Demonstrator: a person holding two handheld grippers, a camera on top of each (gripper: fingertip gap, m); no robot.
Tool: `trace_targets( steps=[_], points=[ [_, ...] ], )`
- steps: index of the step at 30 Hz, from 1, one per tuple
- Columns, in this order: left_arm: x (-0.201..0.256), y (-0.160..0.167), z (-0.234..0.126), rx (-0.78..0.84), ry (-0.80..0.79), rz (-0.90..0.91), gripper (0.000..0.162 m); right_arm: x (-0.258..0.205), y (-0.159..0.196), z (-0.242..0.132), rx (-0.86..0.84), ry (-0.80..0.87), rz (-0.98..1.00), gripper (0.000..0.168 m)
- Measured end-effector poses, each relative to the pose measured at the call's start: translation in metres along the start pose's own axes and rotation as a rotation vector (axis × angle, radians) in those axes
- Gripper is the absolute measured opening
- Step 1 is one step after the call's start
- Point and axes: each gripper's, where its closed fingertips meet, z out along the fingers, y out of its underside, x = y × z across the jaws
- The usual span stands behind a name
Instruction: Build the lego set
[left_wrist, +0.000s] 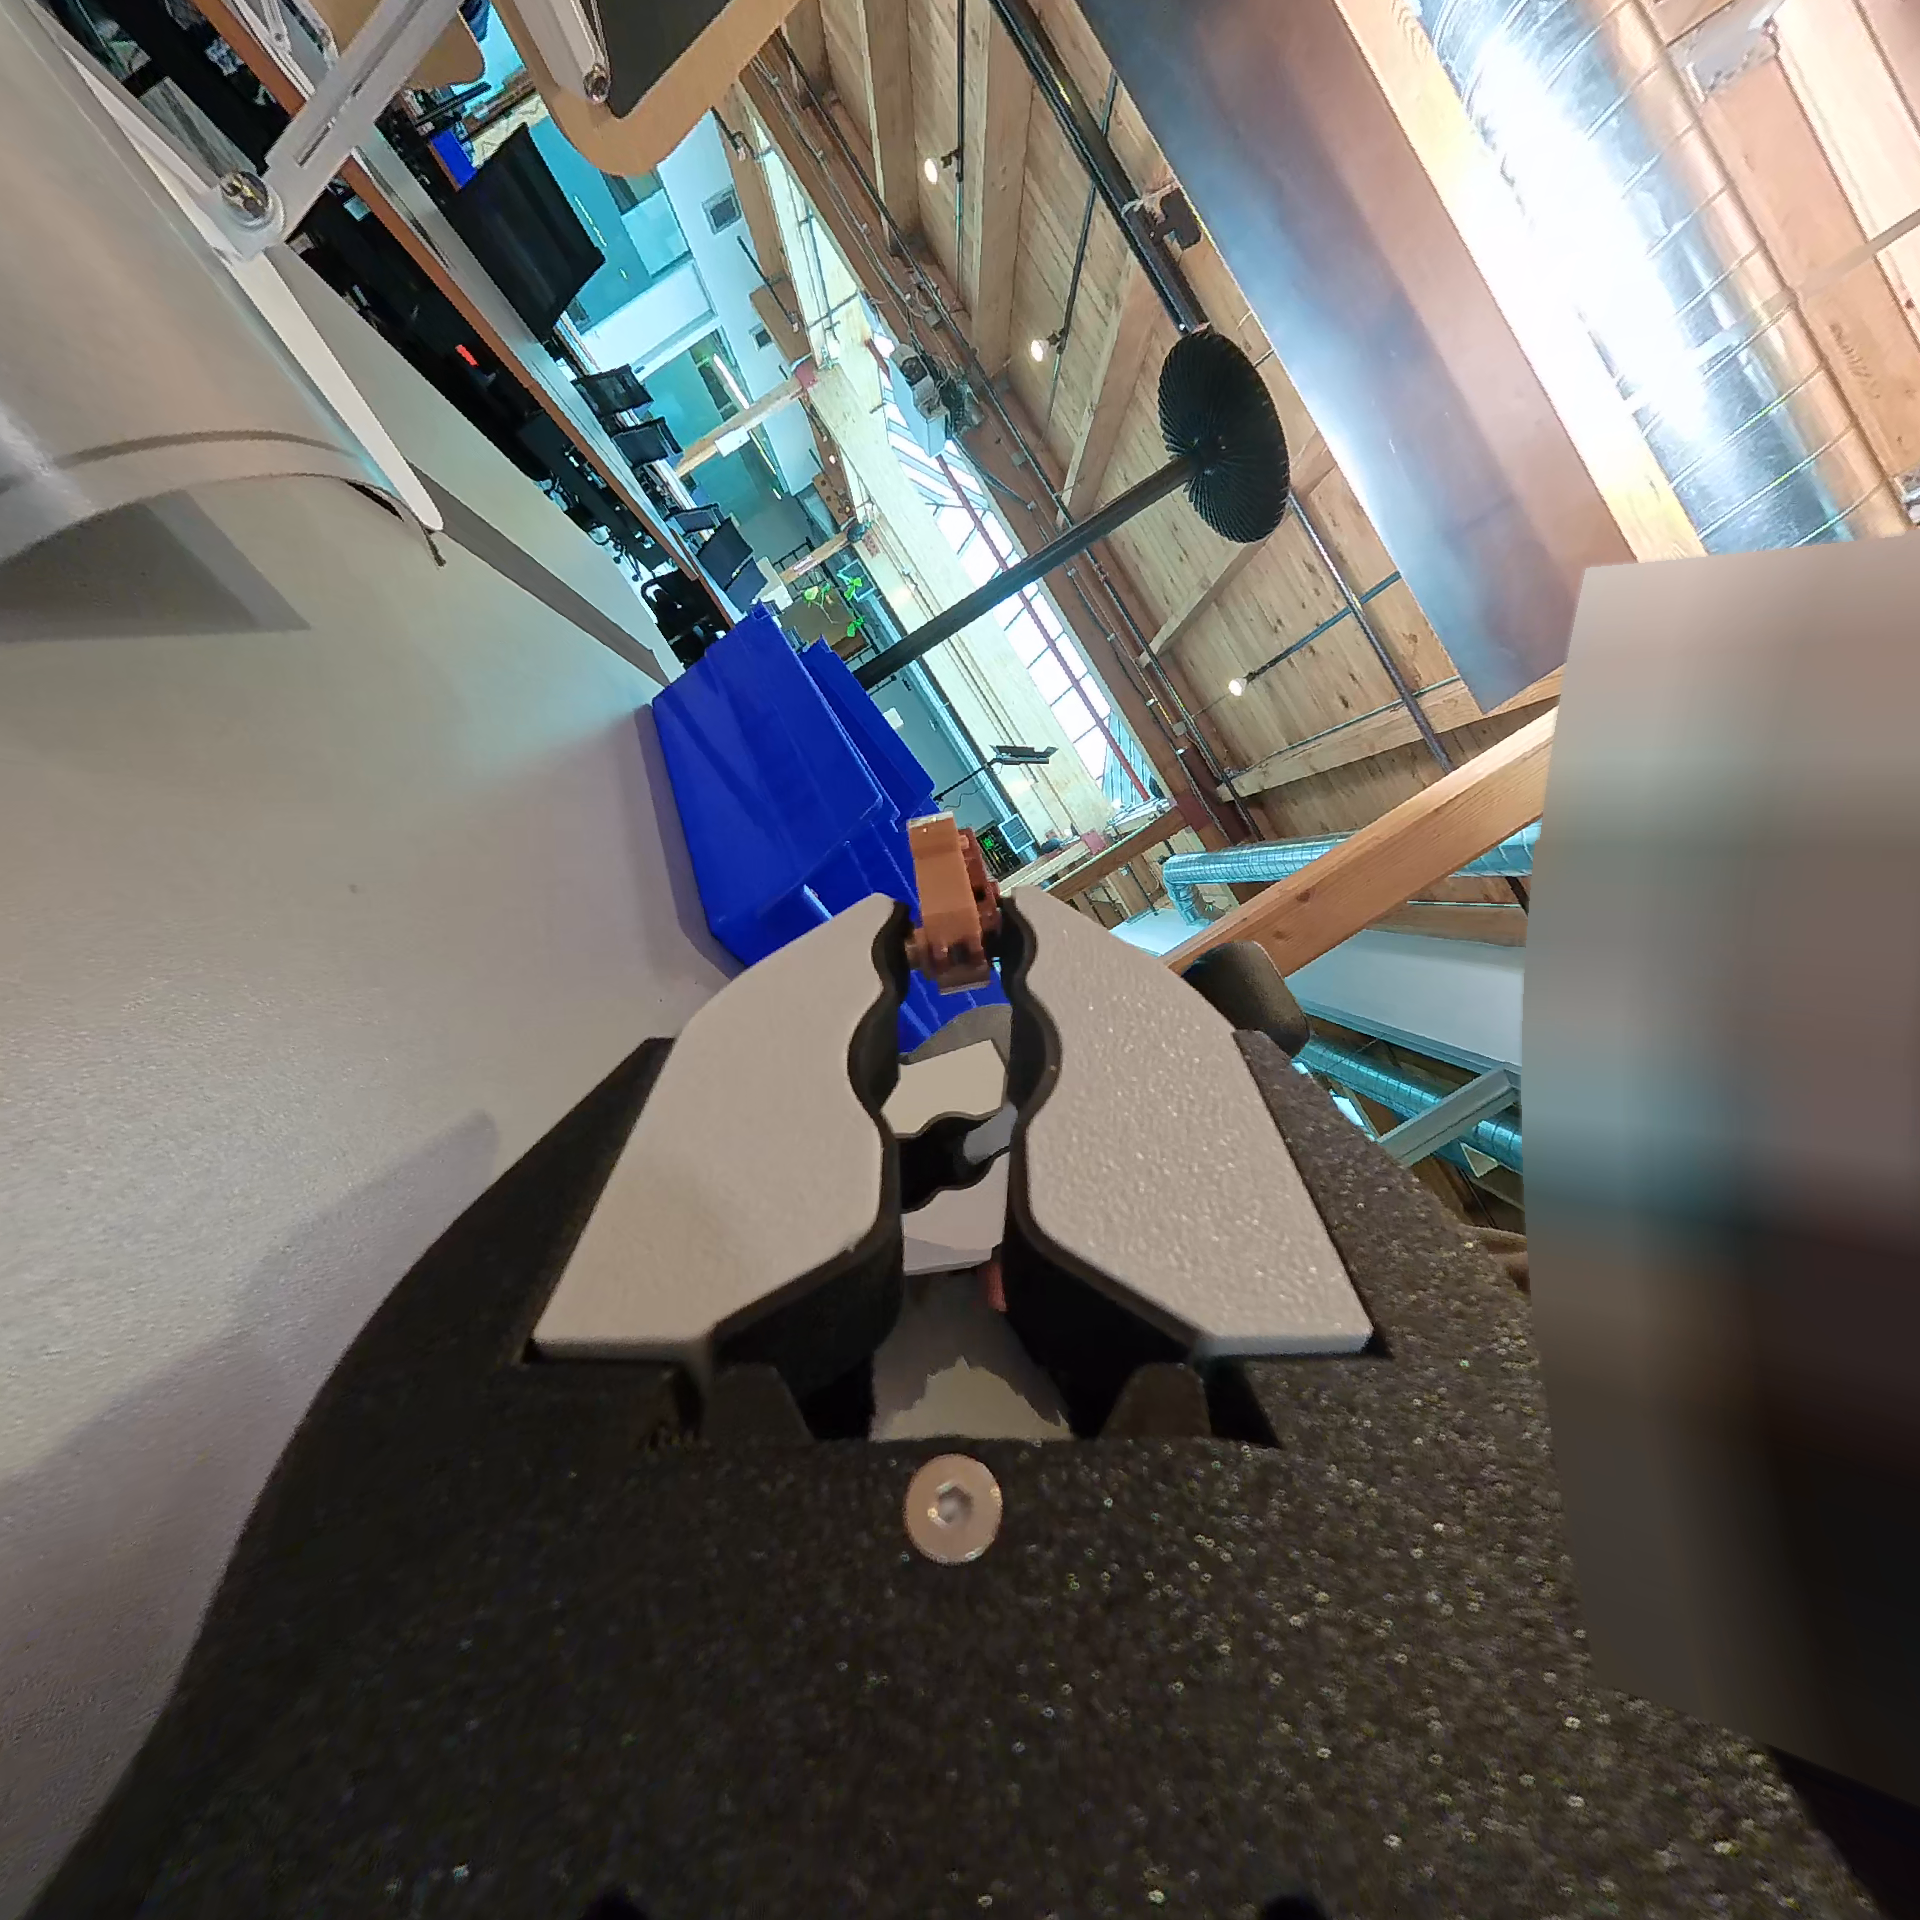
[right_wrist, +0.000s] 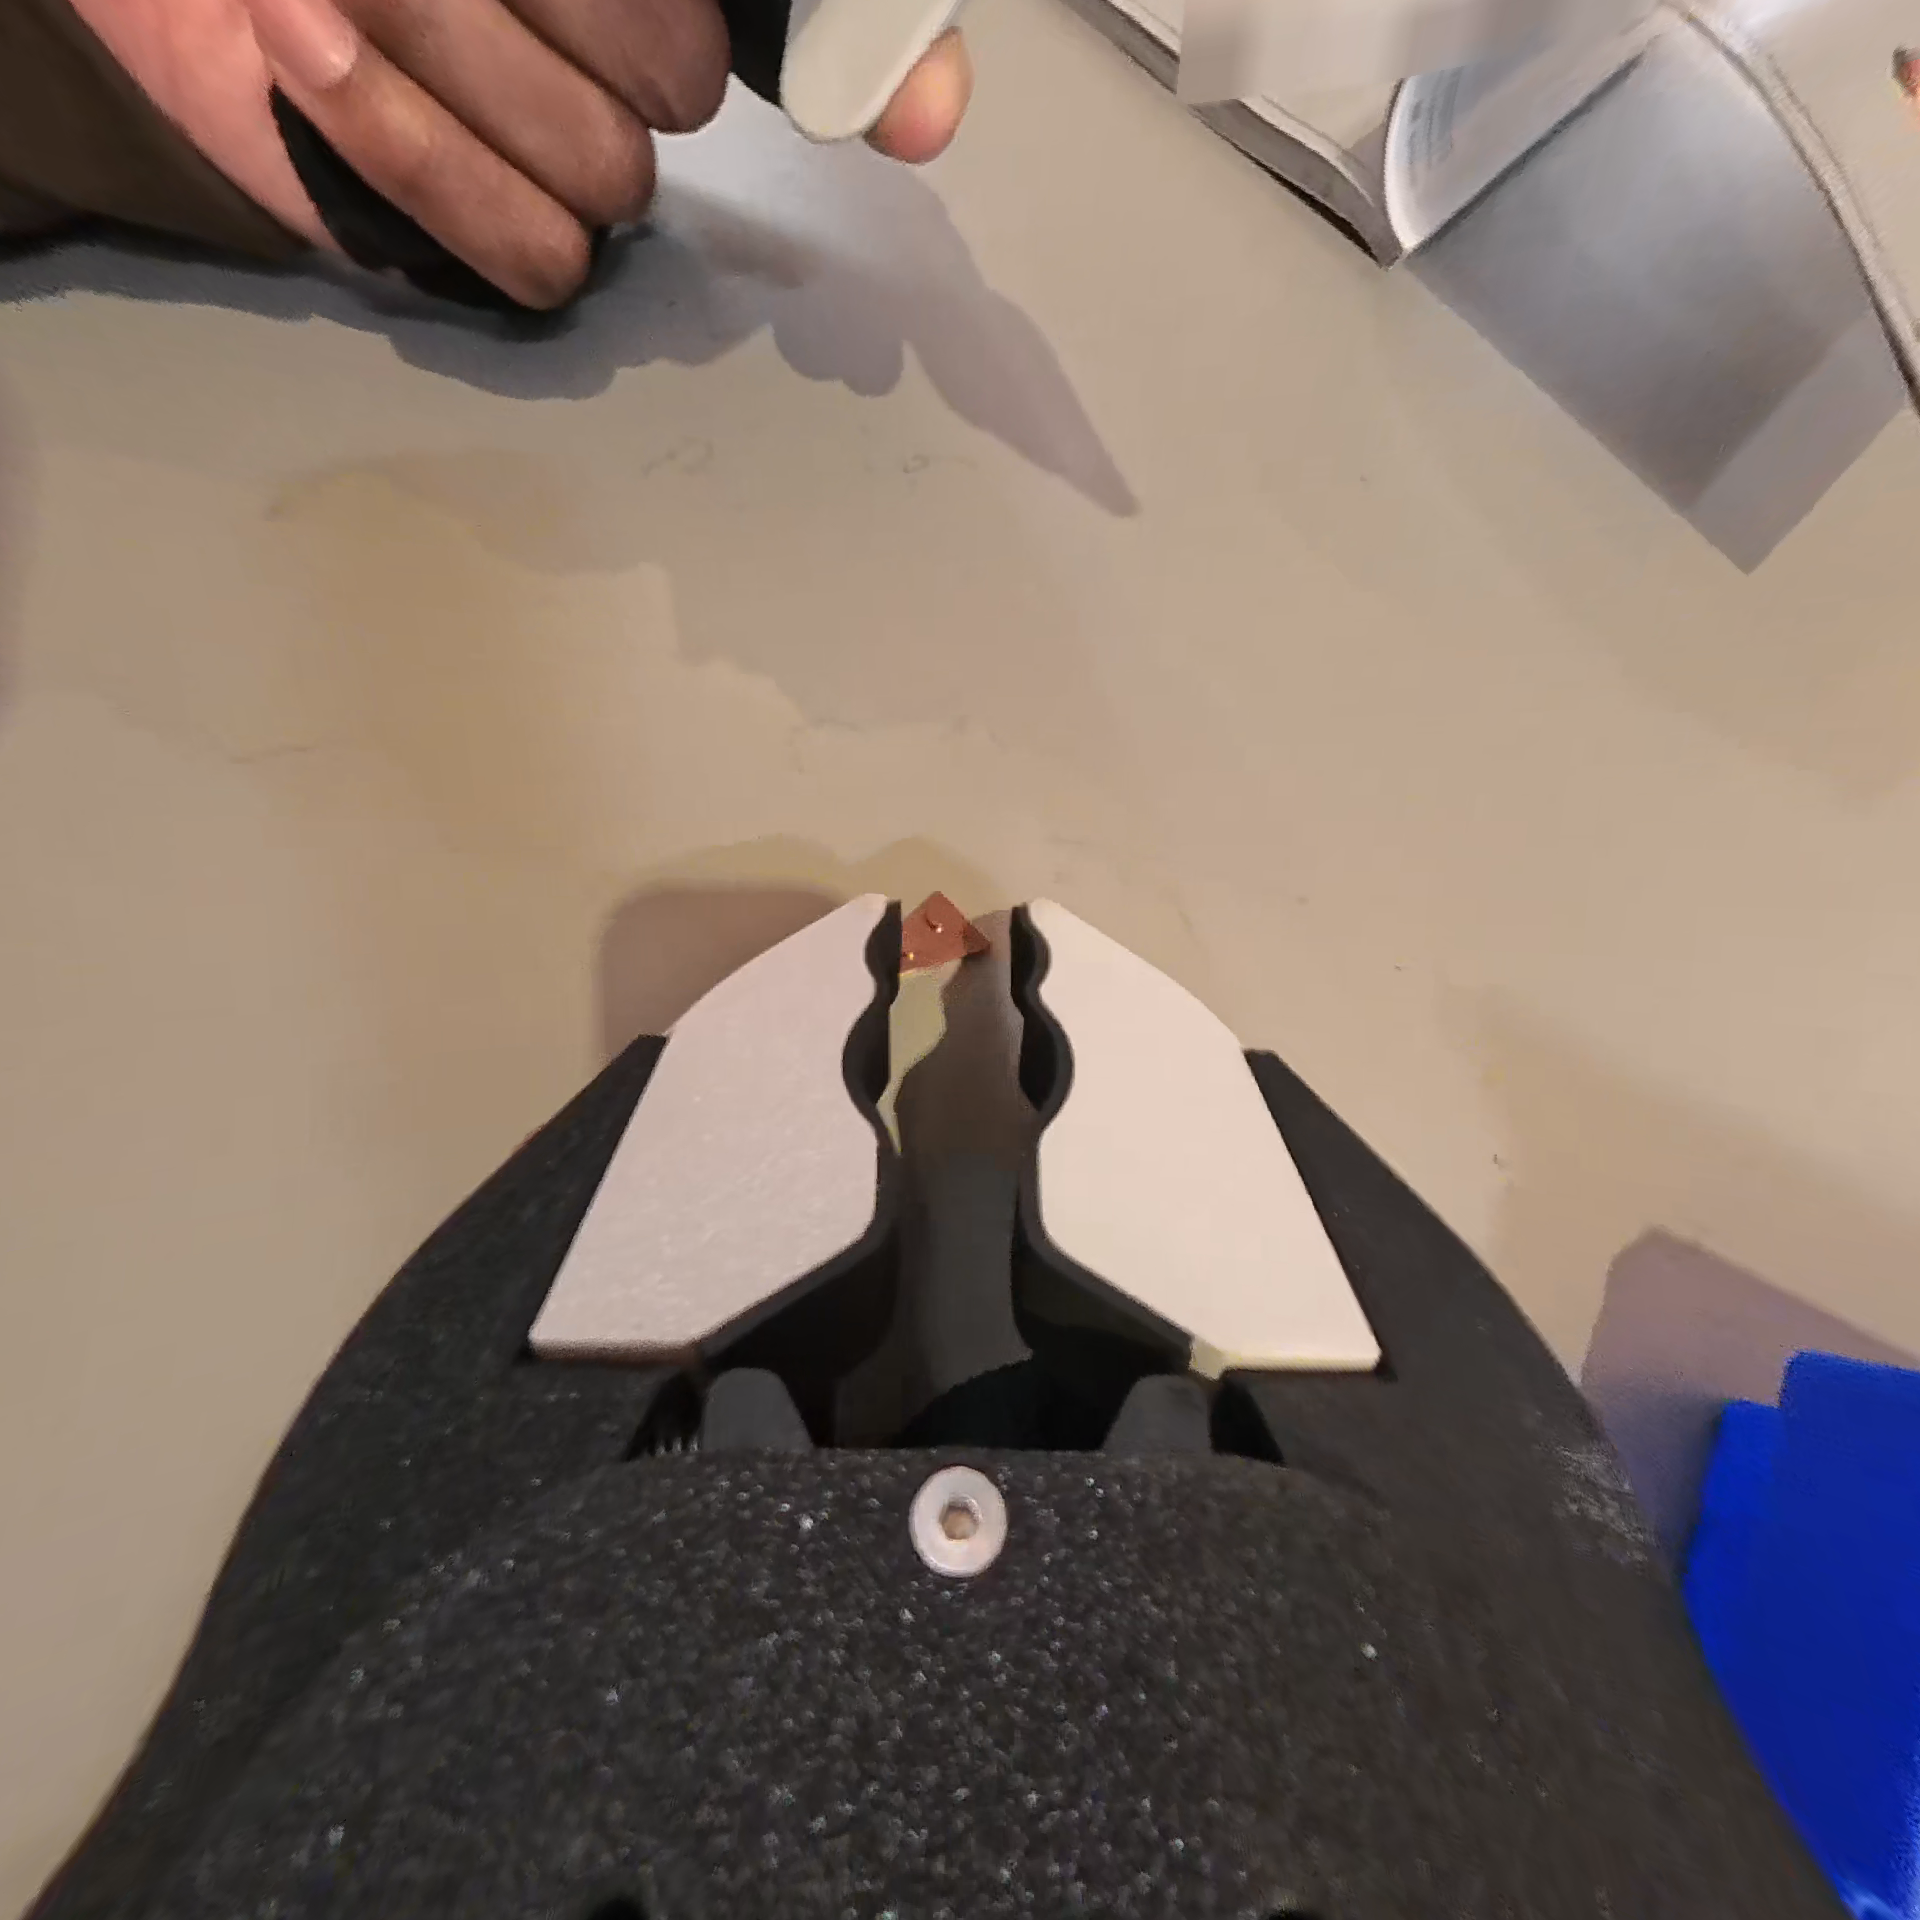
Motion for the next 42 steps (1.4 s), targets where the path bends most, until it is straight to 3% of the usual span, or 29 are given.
trace_targets(
  steps=[3, 8, 12, 20, 24, 33, 37, 42],
  points=[
    [0.000, 0.000, 0.000, -0.002, 0.000, 0.001, 0.016, -0.008, 0.010, 0.004, -0.087, -0.007, 0.059, 0.027],
    [0.000, 0.001, 0.000, -0.003, 0.000, -0.001, 0.016, -0.006, 0.012, 0.005, -0.114, 0.051, 0.005, 0.007],
    [0.001, 0.002, 0.001, -0.008, 0.000, -0.001, 0.016, 0.008, 0.017, 0.000, -0.114, 0.066, -0.044, 0.006],
    [0.001, 0.004, 0.002, -0.018, 0.000, -0.001, 0.016, 0.008, 0.008, 0.002, -0.059, 0.038, 0.021, 0.032],
    [0.002, 0.005, 0.003, -0.022, 0.000, 0.001, 0.016, 0.010, 0.008, 0.010, -0.070, 0.082, 0.018, 0.013],
    [0.001, 0.003, 0.001, -0.016, -0.007, 0.008, 0.016, 0.007, 0.005, 0.003, -0.056, 0.079, -0.016, 0.013],
    [0.000, 0.002, 0.000, -0.013, -0.011, 0.010, 0.016, 0.018, -0.010, -0.035, 0.007, 0.158, -0.016, 0.012],
    [0.000, 0.000, 0.000, -0.005, -0.008, 0.000, 0.016, 0.076, -0.012, -0.146, -0.001, 0.401, 0.019, 0.013]
  ],
)
